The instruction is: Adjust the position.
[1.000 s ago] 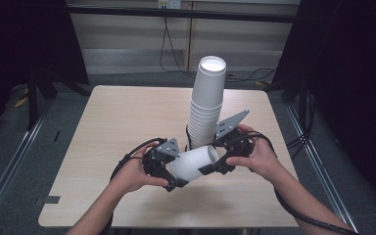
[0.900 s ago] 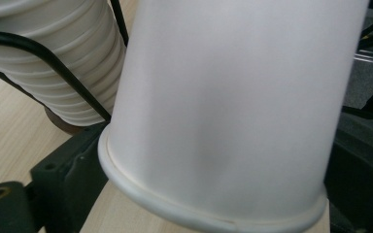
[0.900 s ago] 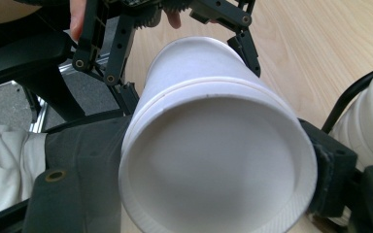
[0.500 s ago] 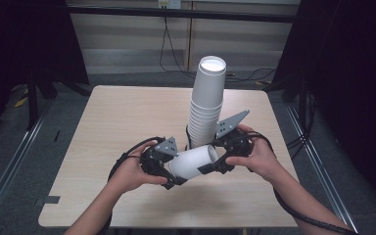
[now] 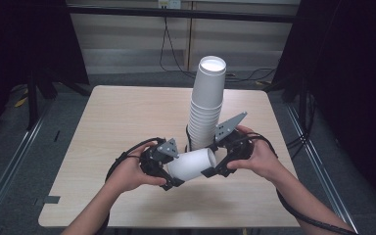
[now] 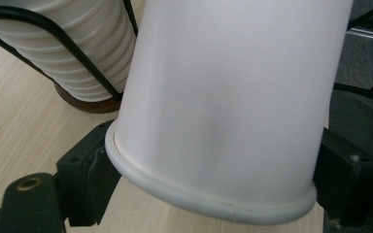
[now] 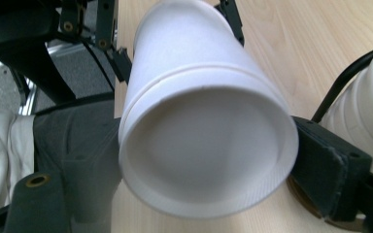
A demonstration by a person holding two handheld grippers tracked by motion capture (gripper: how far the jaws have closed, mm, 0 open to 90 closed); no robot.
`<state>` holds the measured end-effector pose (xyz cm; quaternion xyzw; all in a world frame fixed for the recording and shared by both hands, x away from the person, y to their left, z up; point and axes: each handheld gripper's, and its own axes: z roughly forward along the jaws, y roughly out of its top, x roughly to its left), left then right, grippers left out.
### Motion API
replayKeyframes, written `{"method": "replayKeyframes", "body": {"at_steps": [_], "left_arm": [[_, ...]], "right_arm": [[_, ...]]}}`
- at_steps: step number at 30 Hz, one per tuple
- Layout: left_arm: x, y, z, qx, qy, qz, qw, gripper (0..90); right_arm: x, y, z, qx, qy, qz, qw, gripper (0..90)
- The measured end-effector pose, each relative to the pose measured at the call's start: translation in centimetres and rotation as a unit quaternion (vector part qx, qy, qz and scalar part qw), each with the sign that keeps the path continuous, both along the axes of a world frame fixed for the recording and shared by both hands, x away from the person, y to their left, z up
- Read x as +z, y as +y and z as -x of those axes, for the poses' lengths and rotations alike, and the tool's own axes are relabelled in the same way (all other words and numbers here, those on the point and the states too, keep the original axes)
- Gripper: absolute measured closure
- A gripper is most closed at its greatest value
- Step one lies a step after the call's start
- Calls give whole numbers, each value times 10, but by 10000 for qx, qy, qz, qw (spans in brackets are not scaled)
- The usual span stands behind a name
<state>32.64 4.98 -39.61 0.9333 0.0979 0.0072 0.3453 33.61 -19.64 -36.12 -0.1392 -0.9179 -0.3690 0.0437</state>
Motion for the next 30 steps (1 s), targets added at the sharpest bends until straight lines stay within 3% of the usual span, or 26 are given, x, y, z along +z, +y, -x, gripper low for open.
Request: {"method": "replayKeyframes", "body": {"at_steps": [3,7,10,11,12,17,23,30], "left_arm": [[0,-1,0,60,-109,-219,9997,157],[1,-3,1,20,-42,-323,9995,157],[2,-6,1,-44,-63,-598,9982,157],[2,-6,1,-44,-63,-598,9982,157],[3,-8,2,-67,-55,-698,9975,157],[2,-13,3,-99,-41,-858,9963,156],[3,-17,6,-195,-15,-954,9952,156],[4,-20,6,-254,-72,-1028,9943,154]], "right_arm": [[2,0,1,79,-61,222,9997,184],[7,2,1,141,-213,456,9986,188],[11,6,3,273,-252,754,9965,190],[11,6,3,273,-252,754,9965,190],[13,9,4,380,-336,925,9944,190],[18,16,4,495,-348,1125,9918,188],[18,26,6,631,-268,1580,9850,189],[14,37,7,790,-194,1862,9791,192]]}}
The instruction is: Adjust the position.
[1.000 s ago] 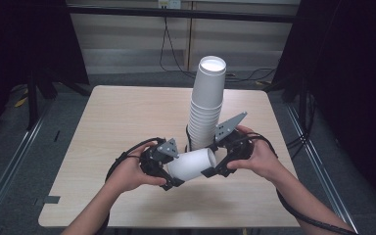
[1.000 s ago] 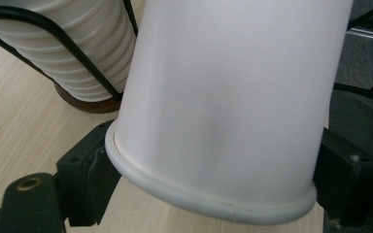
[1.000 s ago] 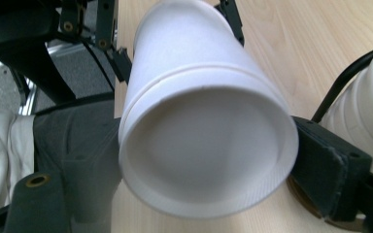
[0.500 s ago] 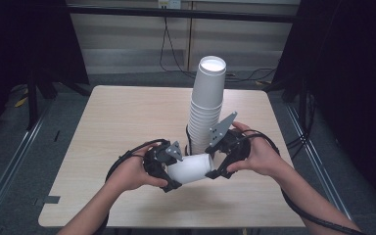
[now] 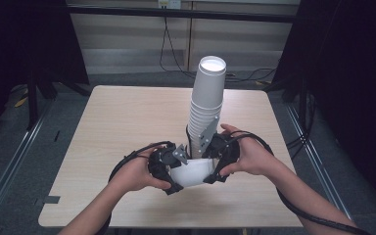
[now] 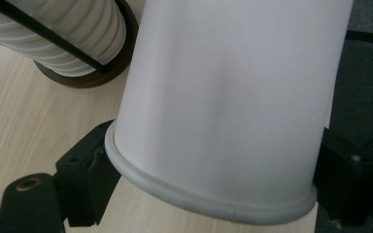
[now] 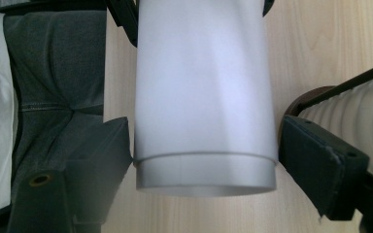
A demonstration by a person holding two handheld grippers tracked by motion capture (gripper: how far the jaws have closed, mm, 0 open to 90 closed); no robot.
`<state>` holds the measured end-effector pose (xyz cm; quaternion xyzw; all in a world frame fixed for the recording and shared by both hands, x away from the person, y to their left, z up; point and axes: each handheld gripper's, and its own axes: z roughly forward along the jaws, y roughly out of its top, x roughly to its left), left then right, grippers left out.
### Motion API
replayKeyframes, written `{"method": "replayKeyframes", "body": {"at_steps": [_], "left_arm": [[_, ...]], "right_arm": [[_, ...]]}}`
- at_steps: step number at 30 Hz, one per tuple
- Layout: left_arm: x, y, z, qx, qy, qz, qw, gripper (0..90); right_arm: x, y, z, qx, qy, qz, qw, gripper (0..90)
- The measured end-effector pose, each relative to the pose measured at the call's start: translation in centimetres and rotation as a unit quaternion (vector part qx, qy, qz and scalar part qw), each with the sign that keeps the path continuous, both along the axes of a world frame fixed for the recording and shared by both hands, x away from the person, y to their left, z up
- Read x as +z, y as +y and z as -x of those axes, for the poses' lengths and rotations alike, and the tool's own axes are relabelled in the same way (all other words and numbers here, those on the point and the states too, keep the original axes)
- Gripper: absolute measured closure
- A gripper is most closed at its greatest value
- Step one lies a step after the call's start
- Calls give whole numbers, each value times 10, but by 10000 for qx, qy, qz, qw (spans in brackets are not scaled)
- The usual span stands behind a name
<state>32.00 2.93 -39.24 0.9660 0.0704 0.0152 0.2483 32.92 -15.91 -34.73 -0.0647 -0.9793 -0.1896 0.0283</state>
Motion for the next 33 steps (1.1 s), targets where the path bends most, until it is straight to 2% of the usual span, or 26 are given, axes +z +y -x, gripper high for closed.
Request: {"method": "replayKeyframes", "body": {"at_steps": [3,10,18,23,27,28,33], "left_arm": [[-1,-1,0,1,7,-16,10000,154],[-1,-3,1,-53,-22,10,10000,153],[1,-4,2,-125,-108,-4,9999,153],[0,-3,3,-80,-56,81,9999,154],[-1,-1,2,-170,-89,90,9998,140],[-2,1,2,-158,-94,250,9995,130],[-2,4,1,-174,-95,435,9989,116]], "right_arm": [[0,2,0,12,18,36,10000,192],[-7,10,-1,101,74,327,9994,194],[-13,16,-1,112,161,416,9989,215],[-13,16,-1,129,200,393,9989,232],[-16,15,1,103,140,349,9992,245],[-17,13,1,91,122,275,9995,245],[-17,9,1,76,88,170,9998,244]]}}
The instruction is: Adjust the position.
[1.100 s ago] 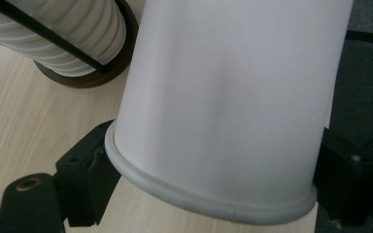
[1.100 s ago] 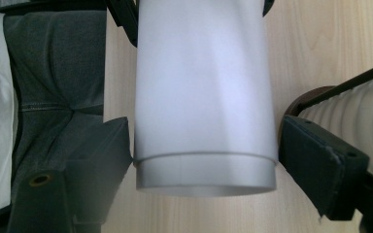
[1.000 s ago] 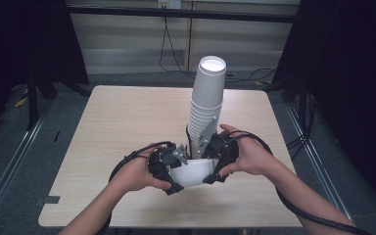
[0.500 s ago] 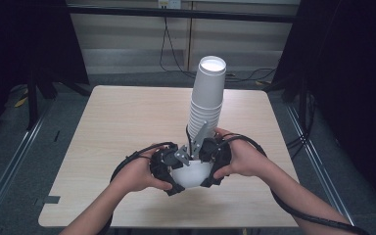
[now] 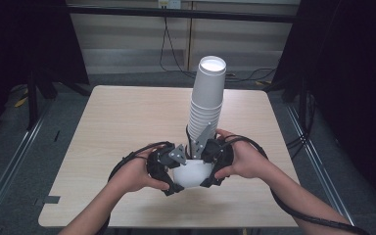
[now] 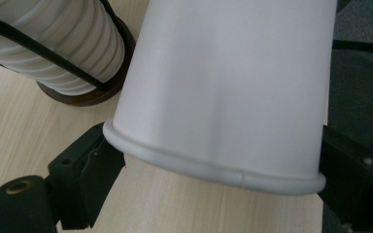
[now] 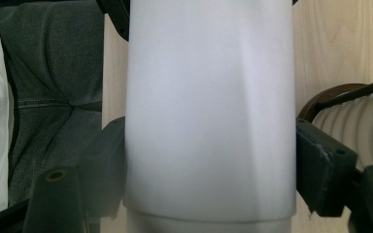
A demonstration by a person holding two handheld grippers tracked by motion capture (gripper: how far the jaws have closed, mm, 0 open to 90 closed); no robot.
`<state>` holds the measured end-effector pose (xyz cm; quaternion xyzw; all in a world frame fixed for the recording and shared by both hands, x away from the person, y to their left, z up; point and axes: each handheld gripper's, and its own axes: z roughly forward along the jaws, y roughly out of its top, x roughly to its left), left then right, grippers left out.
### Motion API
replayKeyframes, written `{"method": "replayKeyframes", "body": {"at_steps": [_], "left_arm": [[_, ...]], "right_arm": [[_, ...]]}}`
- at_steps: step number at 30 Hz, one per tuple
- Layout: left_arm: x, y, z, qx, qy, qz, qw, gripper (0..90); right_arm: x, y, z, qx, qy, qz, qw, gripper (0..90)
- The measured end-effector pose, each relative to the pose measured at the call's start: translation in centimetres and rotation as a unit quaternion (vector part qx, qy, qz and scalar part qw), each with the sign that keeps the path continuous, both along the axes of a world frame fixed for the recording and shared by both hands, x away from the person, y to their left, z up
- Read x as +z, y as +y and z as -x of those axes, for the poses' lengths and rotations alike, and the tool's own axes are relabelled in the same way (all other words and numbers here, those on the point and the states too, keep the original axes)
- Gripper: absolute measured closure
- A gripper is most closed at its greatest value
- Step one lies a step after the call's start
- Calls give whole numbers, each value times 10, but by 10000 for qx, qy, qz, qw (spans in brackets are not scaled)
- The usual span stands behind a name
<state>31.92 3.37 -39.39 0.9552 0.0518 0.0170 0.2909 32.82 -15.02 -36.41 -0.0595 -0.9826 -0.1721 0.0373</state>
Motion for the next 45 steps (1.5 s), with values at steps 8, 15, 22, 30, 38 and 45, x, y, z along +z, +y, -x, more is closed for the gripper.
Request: {"method": "replayKeyframes", "body": {"at_steps": [8,15,22,30,38,45], "left_arm": [[-1,10,-2,95,28,237,9997,132],[0,20,-5,207,103,687,9974,139],[2,30,-8,381,106,1082,9933,148],[0,36,-10,483,184,1244,9909,147],[-1,37,-8,529,197,1498,9871,147],[-4,37,-12,680,358,1867,9794,138]], "right_arm": [[0,-12,-1,-130,-42,-226,9997,242],[-3,-26,-1,-395,38,-639,9972,240],[-6,-44,-1,-613,-32,-1095,9921,239],[-7,-51,-3,-706,-24,-1162,9907,237],[-7,-53,-5,-852,21,-1400,9865,235],[-3,-47,-5,-730,36,-1708,9826,235]]}}
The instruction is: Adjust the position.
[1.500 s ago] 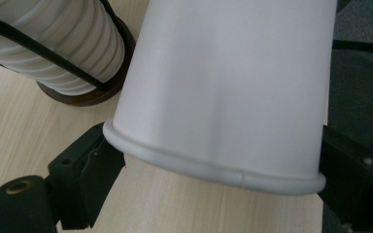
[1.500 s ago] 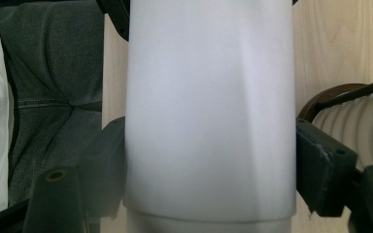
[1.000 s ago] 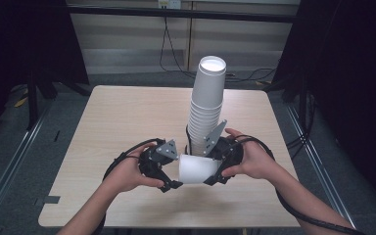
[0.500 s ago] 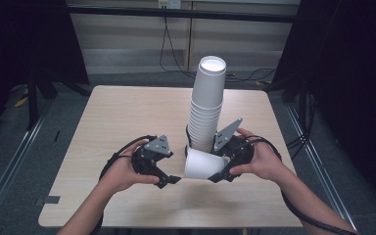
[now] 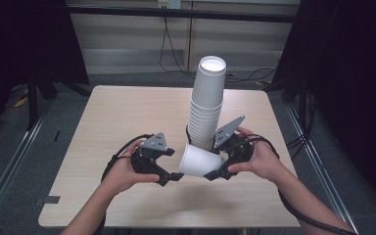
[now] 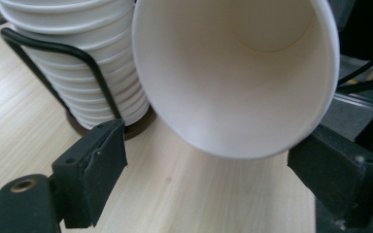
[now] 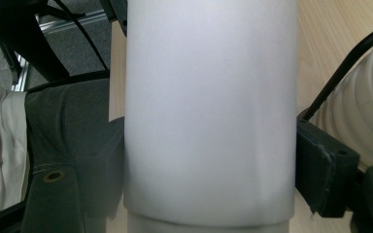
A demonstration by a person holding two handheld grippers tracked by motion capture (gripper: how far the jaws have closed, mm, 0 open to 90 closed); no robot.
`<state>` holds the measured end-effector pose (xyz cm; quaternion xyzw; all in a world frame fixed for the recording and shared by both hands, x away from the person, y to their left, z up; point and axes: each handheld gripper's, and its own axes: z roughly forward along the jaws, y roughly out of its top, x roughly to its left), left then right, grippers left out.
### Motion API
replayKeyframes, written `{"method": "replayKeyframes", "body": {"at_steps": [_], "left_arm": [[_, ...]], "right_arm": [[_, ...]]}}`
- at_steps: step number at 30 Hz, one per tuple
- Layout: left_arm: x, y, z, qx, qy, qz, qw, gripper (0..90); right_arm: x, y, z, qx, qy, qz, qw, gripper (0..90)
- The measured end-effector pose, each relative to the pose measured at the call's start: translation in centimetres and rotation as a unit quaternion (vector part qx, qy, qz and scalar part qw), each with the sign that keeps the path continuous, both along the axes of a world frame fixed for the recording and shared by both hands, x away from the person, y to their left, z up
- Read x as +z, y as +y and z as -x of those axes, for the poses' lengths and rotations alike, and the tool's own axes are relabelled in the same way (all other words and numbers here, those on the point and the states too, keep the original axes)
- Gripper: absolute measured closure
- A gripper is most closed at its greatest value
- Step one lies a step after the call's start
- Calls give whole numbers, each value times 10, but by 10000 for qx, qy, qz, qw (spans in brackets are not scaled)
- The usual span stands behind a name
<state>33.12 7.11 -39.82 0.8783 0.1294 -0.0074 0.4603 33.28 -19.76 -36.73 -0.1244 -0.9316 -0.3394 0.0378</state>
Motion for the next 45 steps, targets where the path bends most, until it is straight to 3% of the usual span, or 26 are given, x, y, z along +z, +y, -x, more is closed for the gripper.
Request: {"method": "replayKeyframes", "body": {"at_steps": [8,16,35,45], "left_arm": [[0,-3,-2,-232,-37,21,9997,59],[3,-10,-2,-382,-63,70,9992,39],[4,-13,-1,-435,-104,73,9990,27],[8,-15,0,-519,-133,268,9982,43]], "right_arm": [[0,7,2,169,-21,78,9998,236],[-1,12,2,312,-62,82,9995,237],[0,16,3,434,-112,125,9989,236],[-1,20,4,507,-130,148,9985,236]]}}
